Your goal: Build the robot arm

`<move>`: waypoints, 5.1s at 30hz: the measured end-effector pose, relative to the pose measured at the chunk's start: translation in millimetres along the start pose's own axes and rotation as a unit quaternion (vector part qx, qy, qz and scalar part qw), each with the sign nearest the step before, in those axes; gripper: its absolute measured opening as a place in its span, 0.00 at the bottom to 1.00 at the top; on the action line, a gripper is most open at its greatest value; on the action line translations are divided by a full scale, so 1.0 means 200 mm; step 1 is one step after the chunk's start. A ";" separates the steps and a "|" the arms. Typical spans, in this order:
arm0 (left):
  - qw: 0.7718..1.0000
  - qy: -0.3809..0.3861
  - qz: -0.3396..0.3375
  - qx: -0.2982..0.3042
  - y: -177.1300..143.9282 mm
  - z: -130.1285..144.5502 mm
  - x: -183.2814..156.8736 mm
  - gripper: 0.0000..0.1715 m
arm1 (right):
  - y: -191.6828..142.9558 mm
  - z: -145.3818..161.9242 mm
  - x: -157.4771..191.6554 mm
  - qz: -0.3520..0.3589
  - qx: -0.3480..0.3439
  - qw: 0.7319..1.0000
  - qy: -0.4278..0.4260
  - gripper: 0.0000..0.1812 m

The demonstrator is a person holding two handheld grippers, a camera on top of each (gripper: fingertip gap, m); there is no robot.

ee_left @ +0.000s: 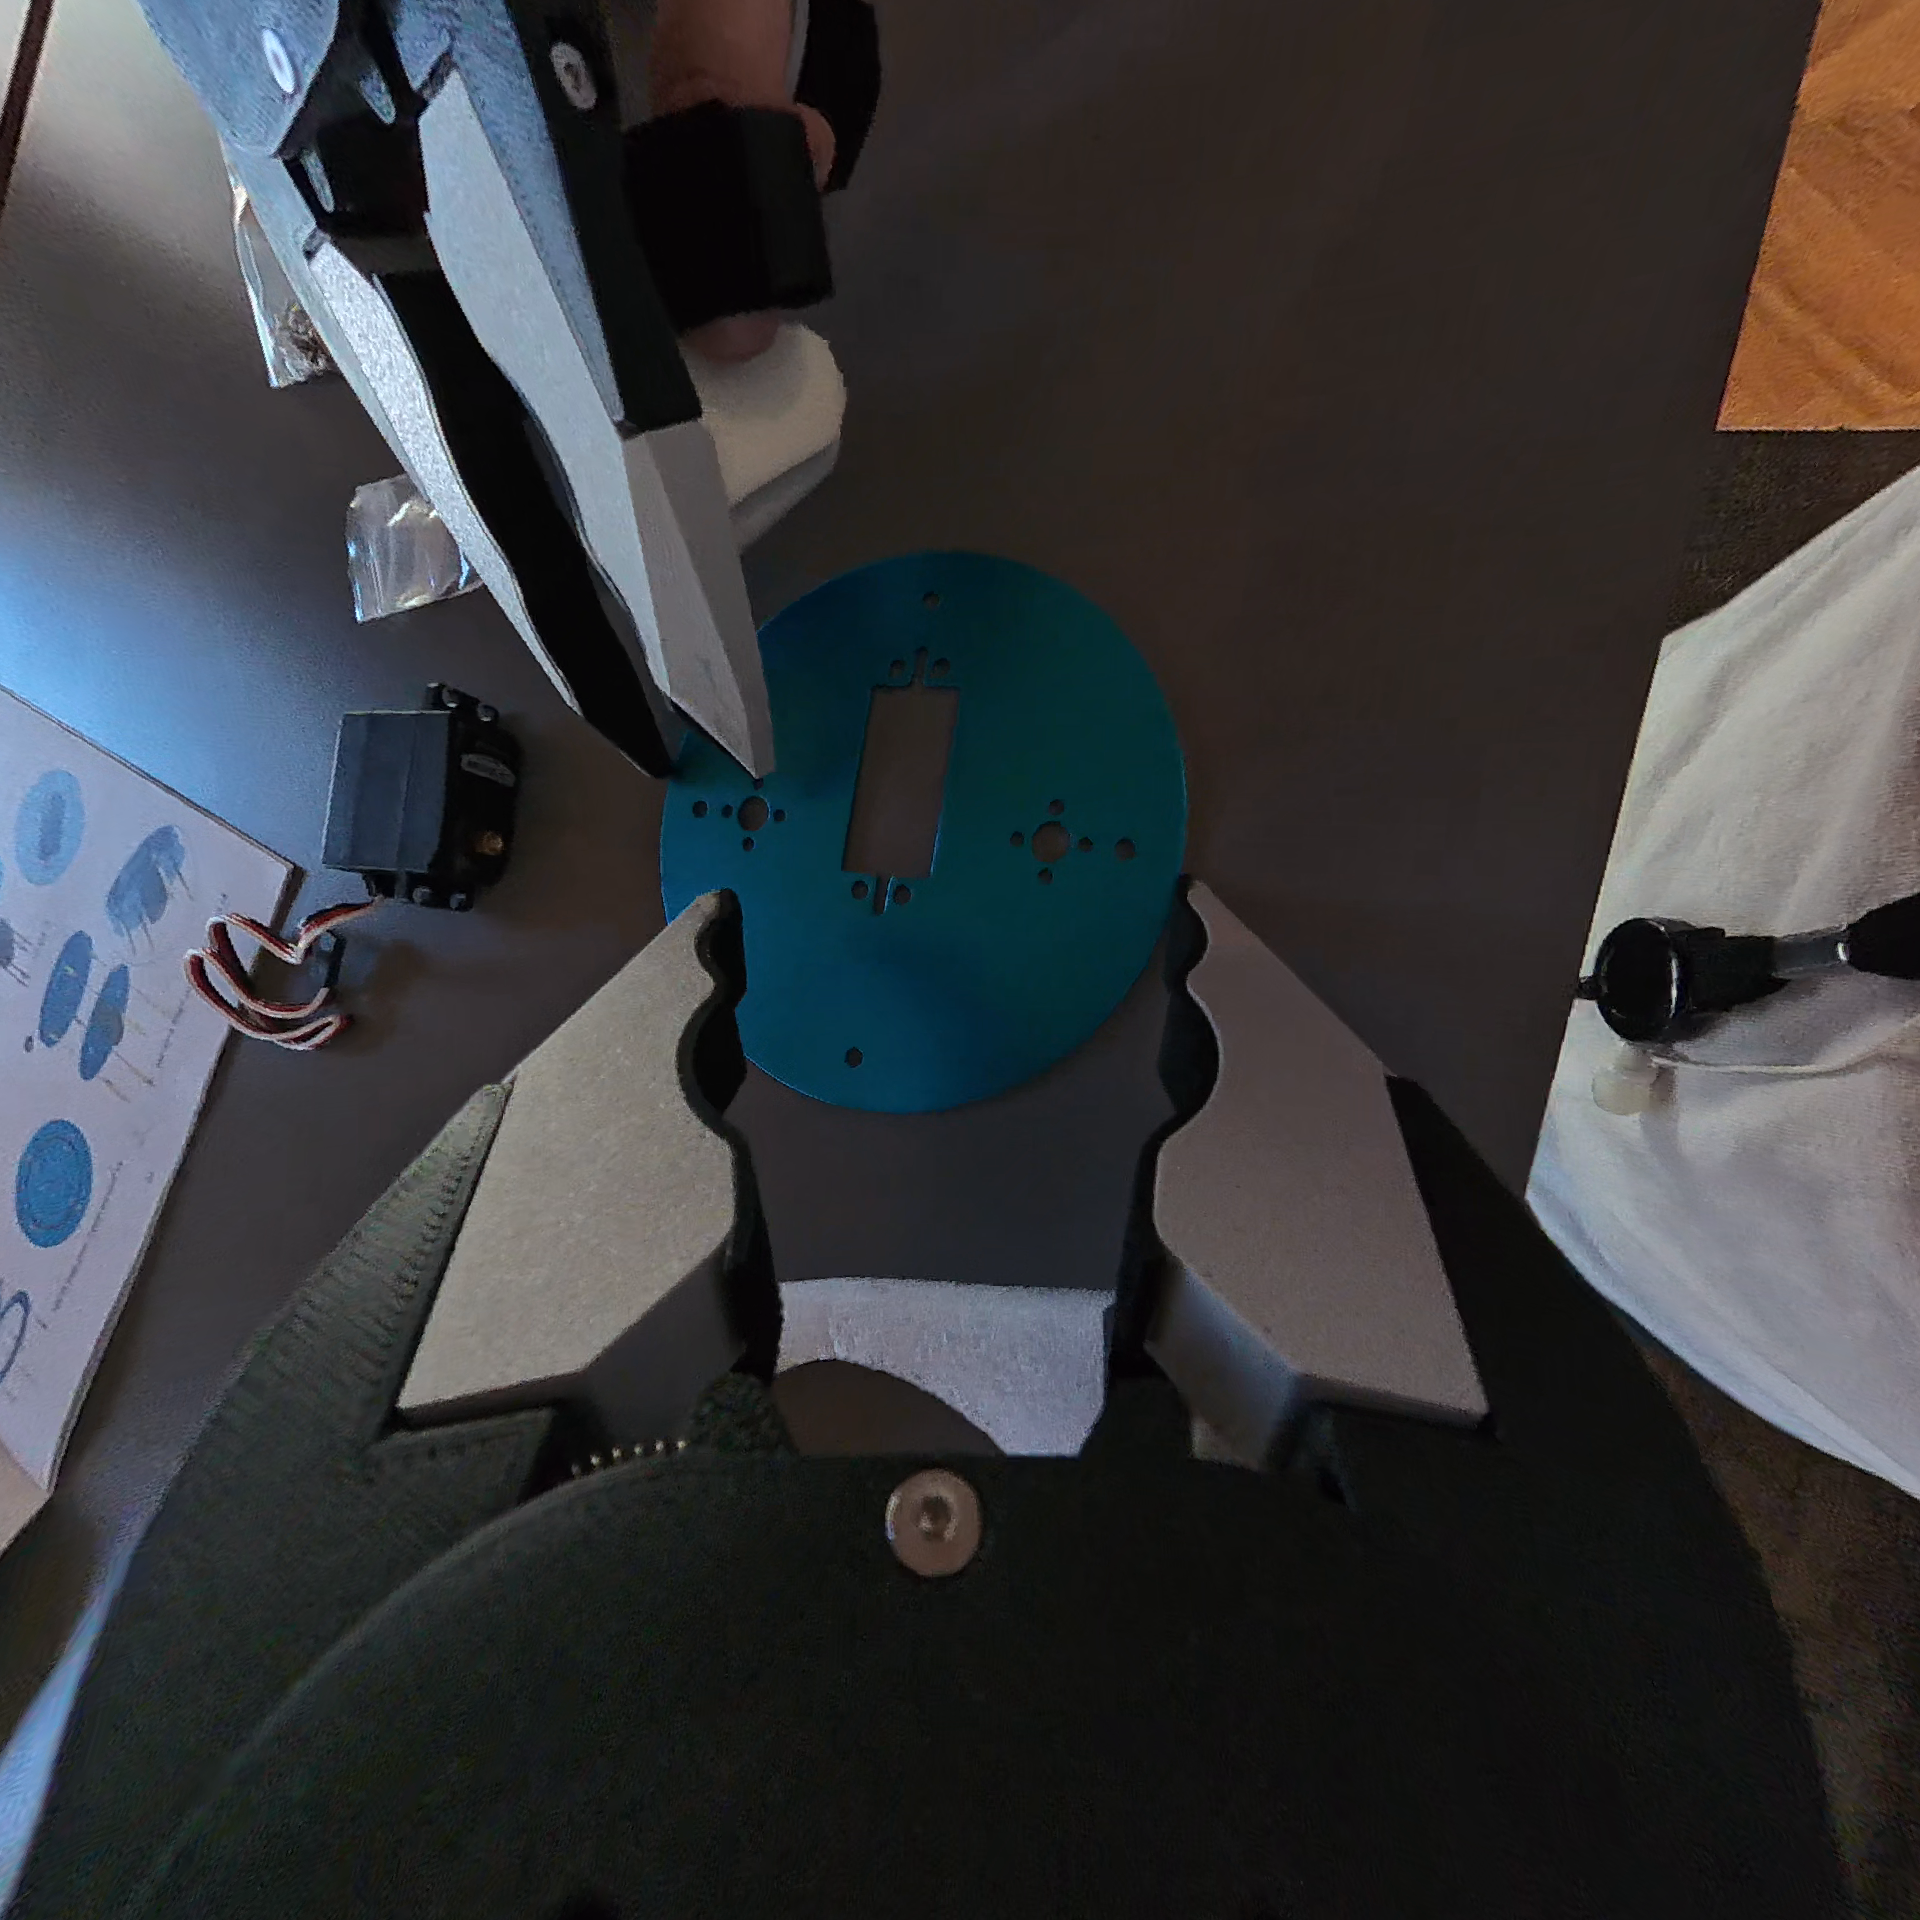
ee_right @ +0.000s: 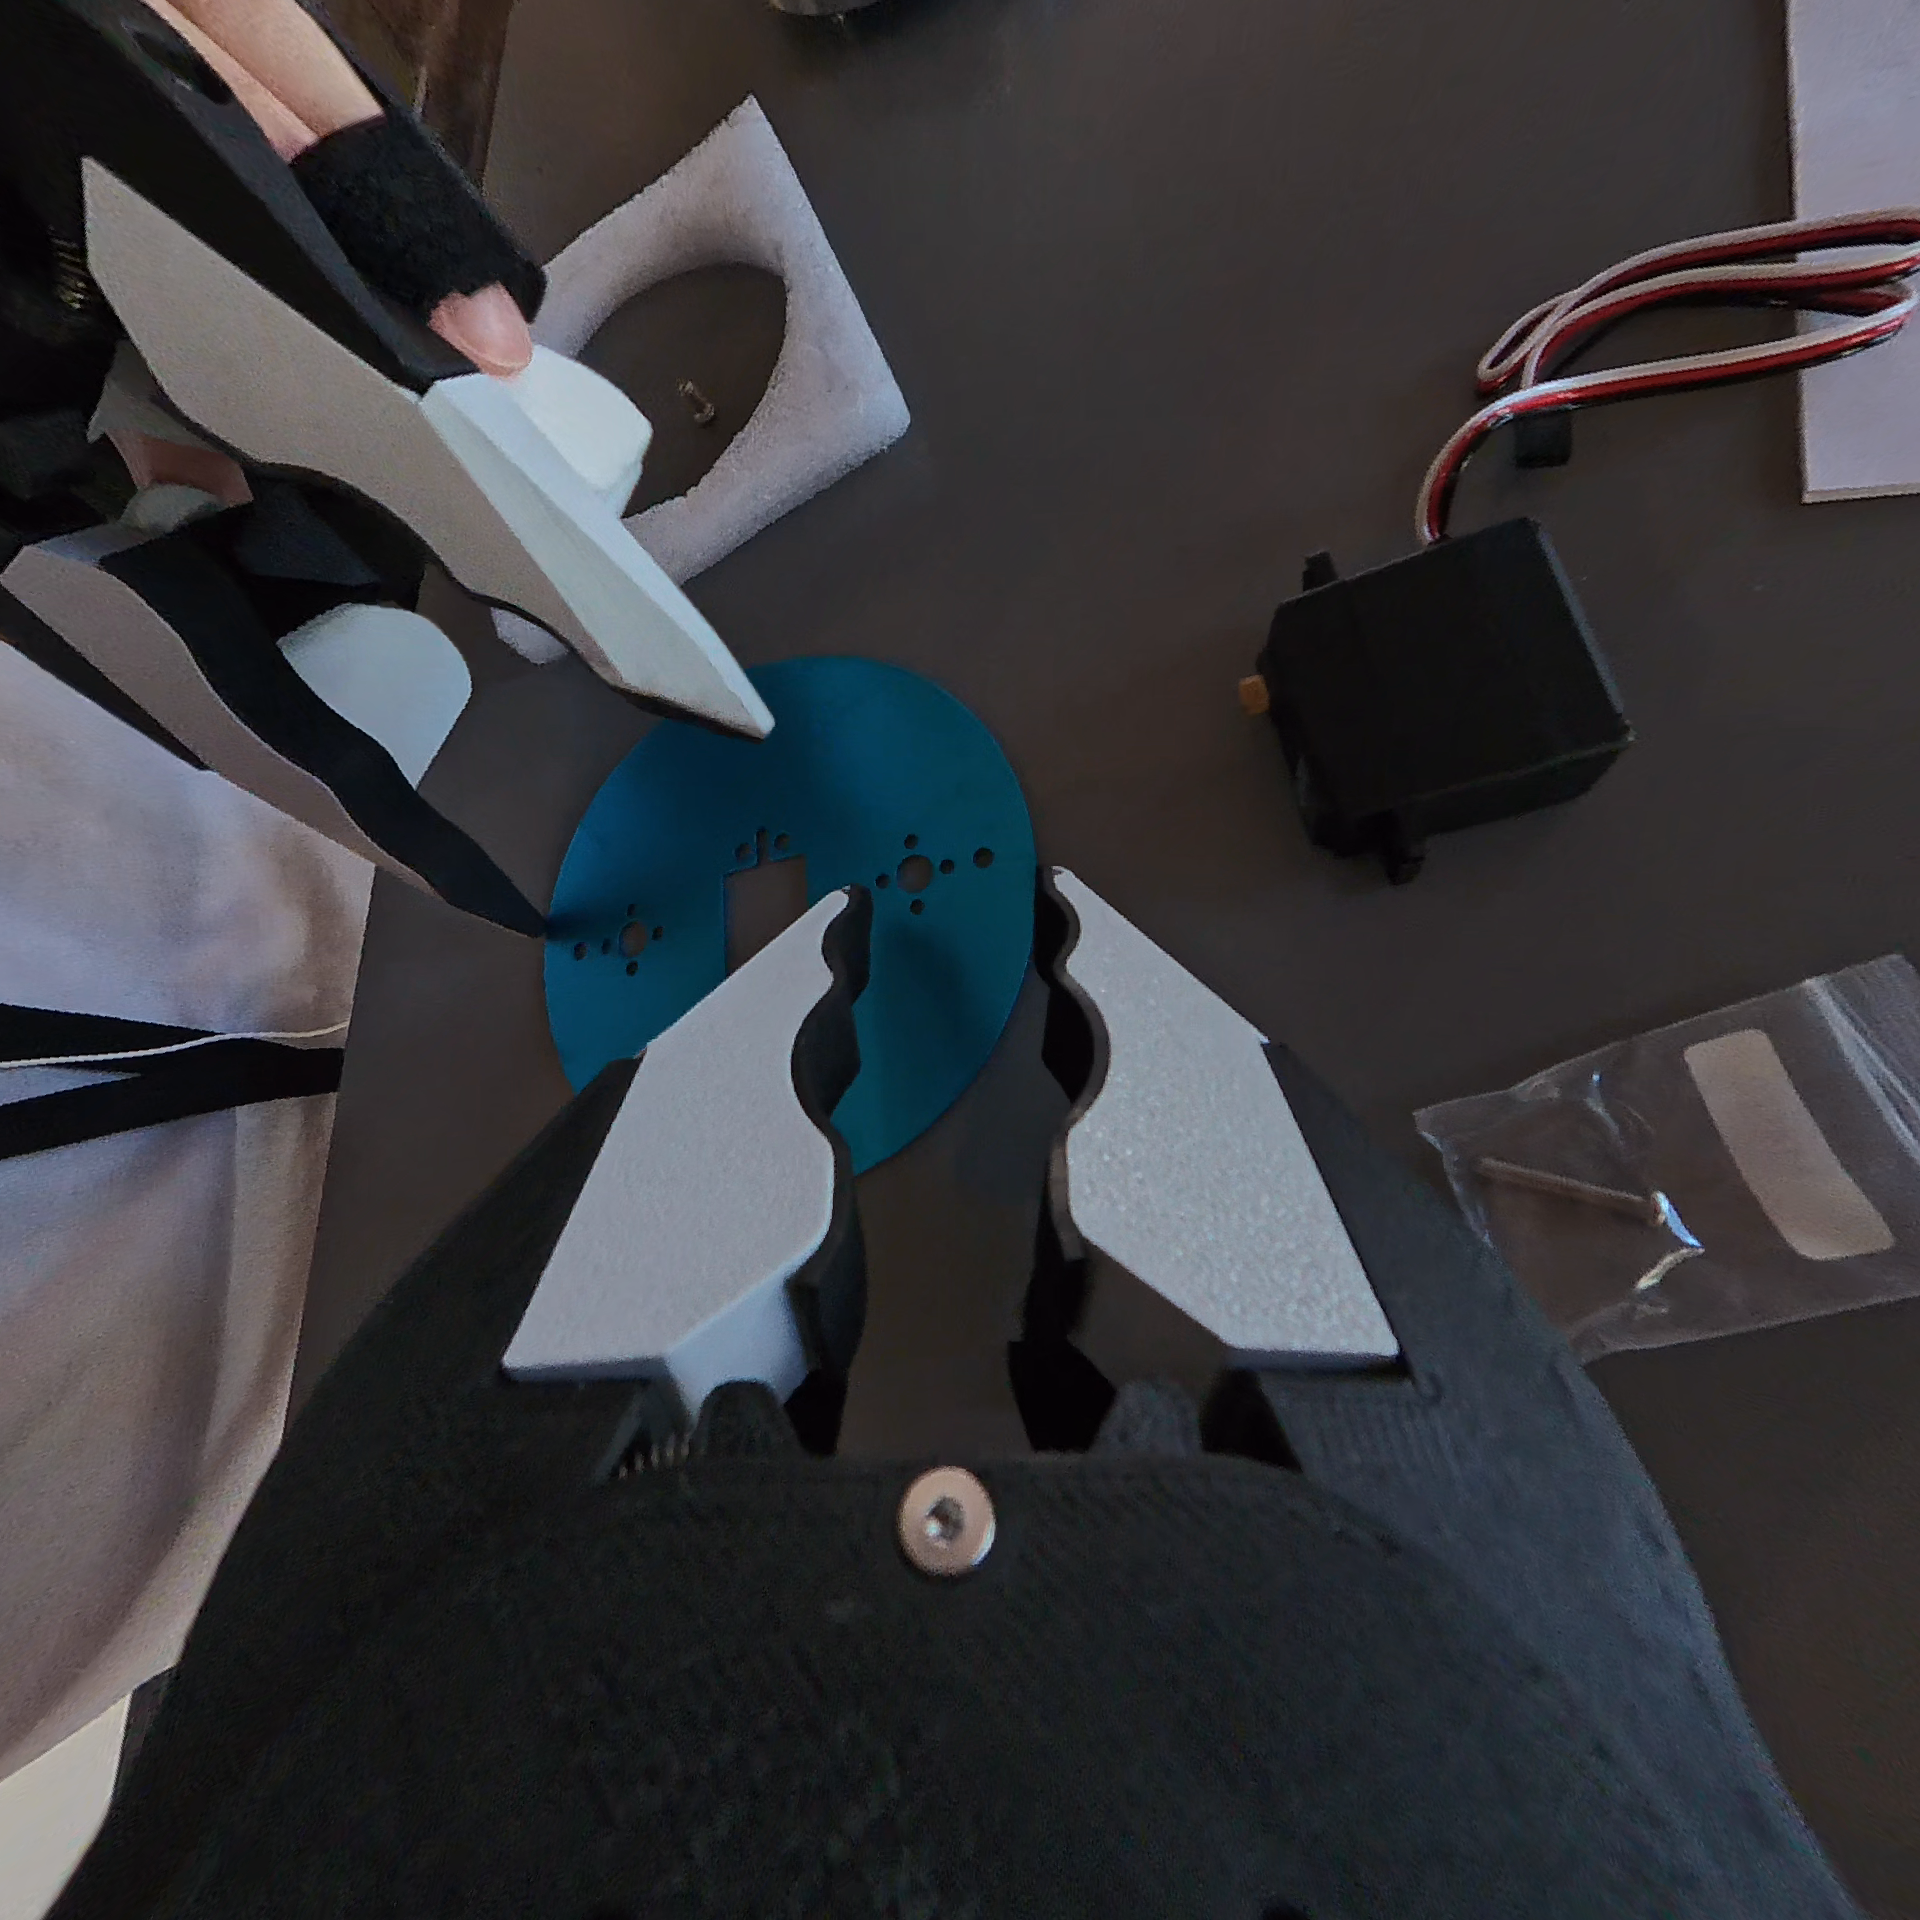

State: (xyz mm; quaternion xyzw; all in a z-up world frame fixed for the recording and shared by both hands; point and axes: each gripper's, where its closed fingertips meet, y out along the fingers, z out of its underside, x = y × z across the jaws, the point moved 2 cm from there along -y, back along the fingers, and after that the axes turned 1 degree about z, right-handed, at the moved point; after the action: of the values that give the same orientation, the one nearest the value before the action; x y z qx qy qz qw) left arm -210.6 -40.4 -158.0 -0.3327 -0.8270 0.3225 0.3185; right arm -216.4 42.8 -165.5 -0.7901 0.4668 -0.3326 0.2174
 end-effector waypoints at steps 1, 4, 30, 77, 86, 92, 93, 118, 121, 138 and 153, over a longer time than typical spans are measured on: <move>1.000 -0.010 0.002 0.001 0.00 0.00 0.00 0.48 | 0.00 0.00 0.00 -0.001 0.001 1.000 0.000 0.18; 1.000 -0.013 0.001 -0.003 0.00 0.00 0.00 0.49 | 0.00 0.00 0.00 0.010 0.007 1.000 -0.005 0.16; 0.994 0.067 -0.083 -0.039 -0.03 -0.04 -0.02 0.50 | 0.00 0.01 0.03 -0.007 0.013 1.000 0.017 0.19; 0.996 0.059 -0.060 -0.030 -0.15 -0.02 -0.08 0.44 | 0.03 -0.01 0.08 -0.010 0.016 0.999 -0.031 0.26; 0.984 -0.118 0.088 0.098 -0.02 0.06 -0.14 0.62 | 0.04 0.01 0.10 0.025 0.039 0.995 -0.094 0.29; 0.965 -0.147 0.098 0.193 0.01 0.14 -0.04 0.80 | 0.05 0.01 0.13 0.016 0.033 0.995 -0.097 0.29; 0.963 -0.145 0.098 0.204 0.01 0.14 -0.04 0.83 | 0.06 0.01 0.13 0.015 0.032 0.995 -0.098 0.28; 0.937 -0.120 0.130 0.302 0.02 0.18 0.04 0.82 | 0.04 0.02 0.13 -0.004 0.026 0.995 -0.093 0.25; 0.936 -0.123 0.129 0.302 0.02 0.17 0.03 0.79 | 0.04 0.03 0.13 -0.009 0.026 0.995 -0.092 0.24; 0.940 -0.130 0.129 0.289 0.01 0.16 0.04 0.68 | 0.04 0.03 0.14 -0.032 0.016 0.997 -0.072 0.25; 0.946 -0.144 0.124 0.263 0.00 0.16 0.07 0.62 | -0.08 0.02 0.36 0.027 -0.082 0.945 -0.315 0.33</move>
State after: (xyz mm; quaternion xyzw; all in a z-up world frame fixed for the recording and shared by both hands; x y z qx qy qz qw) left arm -242.4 -39.9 -171.9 -0.2873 -0.7020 0.6100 0.2294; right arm -179.2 -13.0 -134.2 -0.8566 0.4215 -0.0217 0.2969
